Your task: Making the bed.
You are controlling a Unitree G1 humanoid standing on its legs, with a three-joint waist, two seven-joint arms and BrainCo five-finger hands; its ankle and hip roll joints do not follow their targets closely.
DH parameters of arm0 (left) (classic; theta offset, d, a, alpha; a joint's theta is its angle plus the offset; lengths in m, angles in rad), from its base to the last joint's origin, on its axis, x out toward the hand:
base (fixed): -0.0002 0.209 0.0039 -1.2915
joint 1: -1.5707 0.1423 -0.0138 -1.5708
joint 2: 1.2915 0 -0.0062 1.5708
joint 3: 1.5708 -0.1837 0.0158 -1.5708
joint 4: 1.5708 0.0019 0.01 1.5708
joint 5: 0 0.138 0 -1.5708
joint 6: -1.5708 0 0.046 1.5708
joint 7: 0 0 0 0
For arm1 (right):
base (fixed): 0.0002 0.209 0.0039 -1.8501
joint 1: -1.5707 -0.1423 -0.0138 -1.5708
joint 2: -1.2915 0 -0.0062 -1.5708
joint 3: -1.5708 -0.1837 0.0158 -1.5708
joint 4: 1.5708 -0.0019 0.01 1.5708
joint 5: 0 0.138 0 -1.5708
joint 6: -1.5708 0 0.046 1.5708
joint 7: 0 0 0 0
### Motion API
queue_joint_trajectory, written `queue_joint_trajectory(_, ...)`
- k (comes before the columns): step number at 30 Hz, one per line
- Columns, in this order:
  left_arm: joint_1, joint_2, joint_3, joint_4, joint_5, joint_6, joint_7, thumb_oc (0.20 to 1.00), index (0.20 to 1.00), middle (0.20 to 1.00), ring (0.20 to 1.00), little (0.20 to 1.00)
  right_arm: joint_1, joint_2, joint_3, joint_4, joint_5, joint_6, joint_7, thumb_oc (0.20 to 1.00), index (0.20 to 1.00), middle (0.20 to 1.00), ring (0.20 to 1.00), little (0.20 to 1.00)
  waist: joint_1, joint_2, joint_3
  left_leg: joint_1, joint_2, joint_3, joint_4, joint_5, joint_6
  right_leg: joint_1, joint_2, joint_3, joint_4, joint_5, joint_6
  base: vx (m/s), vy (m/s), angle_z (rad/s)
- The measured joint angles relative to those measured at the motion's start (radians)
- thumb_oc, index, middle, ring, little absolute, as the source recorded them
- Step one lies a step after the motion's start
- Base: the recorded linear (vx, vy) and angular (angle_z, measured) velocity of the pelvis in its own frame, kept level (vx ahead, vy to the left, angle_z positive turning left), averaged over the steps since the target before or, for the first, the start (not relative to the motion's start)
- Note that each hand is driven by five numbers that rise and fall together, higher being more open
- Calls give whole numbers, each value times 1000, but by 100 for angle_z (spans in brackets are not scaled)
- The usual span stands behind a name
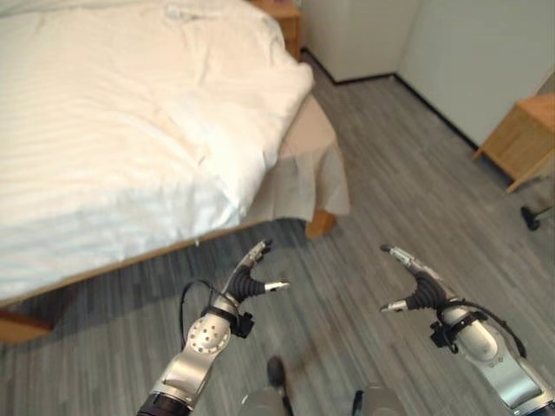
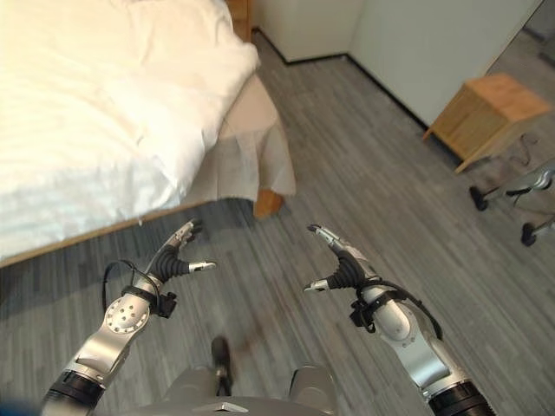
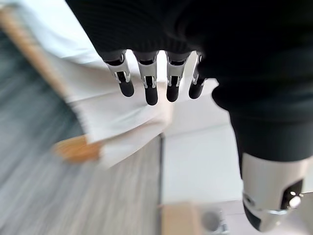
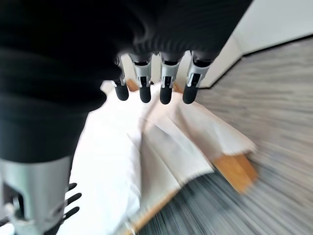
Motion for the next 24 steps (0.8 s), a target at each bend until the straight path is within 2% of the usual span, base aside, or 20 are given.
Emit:
queue_joint_trajectory(1, -4, 7, -4, -10, 1, -2, 0, 1000, 1000, 1000, 1000, 1000, -6, 10, 0, -13, -2, 0, 0, 1000, 1000, 1000, 1000, 1000, -5, 11, -12, 28, -1, 5, -10, 16, 17, 0, -38, -122, -110, 0, -38, 514, -252, 35)
queue_joint_trajectory(2, -16, 10, 0, -11, 1, -2, 0, 1000, 1000, 1000, 1000, 1000, -3, 8, 2, -15, -7, -1, 1, 1000, 1000, 1000, 1000, 1000, -21, 16, -11, 49, -1, -8, -18, 11, 17, -7, -37, -128, -138, 6, -46, 516, -254, 44)
queue_joint_trajectory(3, -14, 9, 8, -14, 1, -3, 0, 1000, 1000, 1000, 1000, 1000, -8, 6, 10, -11, -18, 0, 2, 1000, 1000, 1000, 1000, 1000, -27, 25, -11, 59, -2, -25, -26, -9, -5, -4, -26, -158, -215, -4, -57, 380, -259, 18)
queue_joint_trajectory(4, 5, 6, 21, -24, 1, -3, 0, 1000, 1000, 1000, 1000, 1000, -20, 14, 26, -7, -25, 1, 4, 1000, 1000, 1000, 1000, 1000, -17, 24, -17, 61, 1, -21, -19, -31, -27, 2, -3, -180, -383, -11, -93, 254, -189, -16)
queue_joint_trajectory(5, 10, 8, 34, -23, 1, 0, 2, 1000, 1000, 1000, 1000, 1000, -25, 18, 29, -14, -28, -2, 7, 1000, 1000, 1000, 1000, 1000, -14, 19, -20, 62, 4, -4, -13, -33, -15, 18, 33, -185, -576, 15, -104, 467, -373, 22)
queue_joint_trajectory(6, -6, -2, 33, 16, 1, 0, 1, 1000, 1000, 1000, 1000, 1000, -26, 21, 32, 7, -33, 3, 9, 1000, 1000, 1000, 1000, 1000, -43, 32, -19, 84, -3, -33, -27, -37, -23, 40, 69, -140, -832, 129, -109, 350, -283, 49)
queue_joint_trajectory(7, -3, -11, 35, 23, 1, -5, 1, 1000, 1000, 1000, 1000, 1000, -25, 23, 33, 32, -33, 6, 8, 1000, 1000, 1000, 1000, 1000, -48, 45, -17, 106, -1, -48, -35, -44, -34, 32, 66, -116, -906, 173, -103, 328, -287, 79)
queue_joint_trajectory(8, -10, -30, 38, 44, 1, -8, 2, 1000, 1000, 1000, 1000, 1000, -23, 23, 27, 59, -34, 4, 7, 1000, 1000, 1000, 1000, 1000, -56, 38, -29, 107, -7, -71, -30, -61, -51, 24, 53, -66, -925, 212, -73, 199, -192, 49)
queue_joint_trajectory(10, -13, -40, 38, 53, 1, -8, 8, 1000, 1000, 1000, 1000, 1000, -7, 34, 13, 71, -36, 26, 8, 1000, 1000, 1000, 1000, 1000, -46, 42, -28, 143, 10, -89, -38, -79, -74, -7, 1, -16, -920, 245, -90, 330, -341, 40)
queue_joint_trajectory(11, -7, -36, 36, 53, 1, -8, 8, 1000, 1000, 1000, 1000, 1000, -7, 36, 13, 68, -37, 26, 9, 1000, 1000, 1000, 1000, 1000, -45, 43, -28, 157, 19, -92, -38, -85, -84, 2, 4, -3, -927, 256, -92, 383, -404, 29)
queue_joint_trajectory(13, -4, -33, 35, 49, 4, -8, 8, 1000, 1000, 1000, 1000, 1000, 16, 38, 11, 68, -38, 25, 10, 1000, 1000, 1000, 1000, 1000, -56, 35, -33, 203, 52, -135, -40, -106, -132, 79, 16, 11, -930, 255, -86, 315, -340, 50)
queue_joint_trajectory(14, 2, -35, 42, 42, 9, -15, 12, 1000, 1000, 1000, 1000, 1000, 43, 43, 12, 70, -38, 24, 12, 1000, 1000, 1000, 1000, 1000, -52, 15, -48, 239, 81, -151, -41, -124, -164, 139, 50, 36, -928, 289, -94, 204, -251, 46)
queue_joint_trajectory(15, 16, -74, 44, 51, 10, -15, 24, 1000, 1000, 1000, 1000, 1000, 46, 38, 7, 83, -38, 28, 14, 1000, 1000, 1000, 1000, 1000, -52, 58, -56, 259, 144, -152, -42, -140, -188, 153, 110, 28, -913, 318, -88, 213, -371, 19)
queue_joint_trajectory(17, 47, -101, 38, 44, 10, -21, 30, 1000, 1000, 1000, 1000, 1000, 34, 22, 1, 87, -37, 27, 14, 1000, 1000, 1000, 1000, 1000, -47, 112, -75, 250, 212, -106, -16, -62, -184, 165, 195, -4, -914, 286, -133, 203, -457, 0)
queue_joint_trajectory(19, 41, -124, 37, 54, 10, -21, 39, 1000, 1000, 1000, 1000, 1000, 37, 18, -11, 116, -37, 28, 21, 1000, 1000, 1000, 1000, 1000, -43, 94, -65, 149, 260, -123, 188, -32, -212, 198, 219, -27, -920, 269, -179, 220, -434, 20)
queue_joint_trajectory(20, 37, -131, 38, 61, 10, -22, 47, 1000, 1000, 1000, 1000, 1000, 39, 10, -12, 116, -37, 28, 17, 1000, 1000, 1000, 1000, 1000, -37, 84, -60, 60, 288, -160, 343, 3, -223, 203, 229, -52, -901, 226, -219, 126, -218, 56)
queue_joint_trajectory(21, 18, -128, 40, 54, 10, -14, 61, 1000, 1000, 1000, 1000, 1000, 50, 4, -25, 88, -38, 30, 13, 1000, 1000, 1000, 1000, 1000, -52, 49, -44, -77, 331, -120, 538, 46, -205, 247, 232, -90, -927, 198, -241, 213, -211, 59)
queue_joint_trajectory(22, 9, -121, 50, 37, 10, -15, 80, 1000, 1000, 1000, 1000, 1000, 38, -4, -26, 55, -38, 27, 8, 1000, 1000, 1000, 1000, 1000, -48, 24, -35, -138, 344, -20, 568, 29, -222, 256, 246, -102, -929, 182, -256, 242, -142, 41)
queue_joint_trajectory(23, 11, -116, 67, 27, 10, -15, 82, 1000, 1000, 1000, 1000, 1000, 18, -5, -19, 52, -39, 25, 5, 1000, 1000, 1000, 1000, 1000, -35, 21, -32, -159, 313, 33, 544, 25, -225, 275, 250, -111, -932, 158, -275, 293, -129, 0)
queue_joint_trajectory(24, 16, -117, 87, 11, 10, -15, 90, 1000, 1000, 1000, 1000, 1000, 19, -9, -22, 47, -46, 26, 4, 1000, 1000, 1000, 1000, 1000, -24, -4, -25, -176, 234, 104, 439, 4, -214, 281, 241, -125, -931, 142, -267, 151, -35, 5)
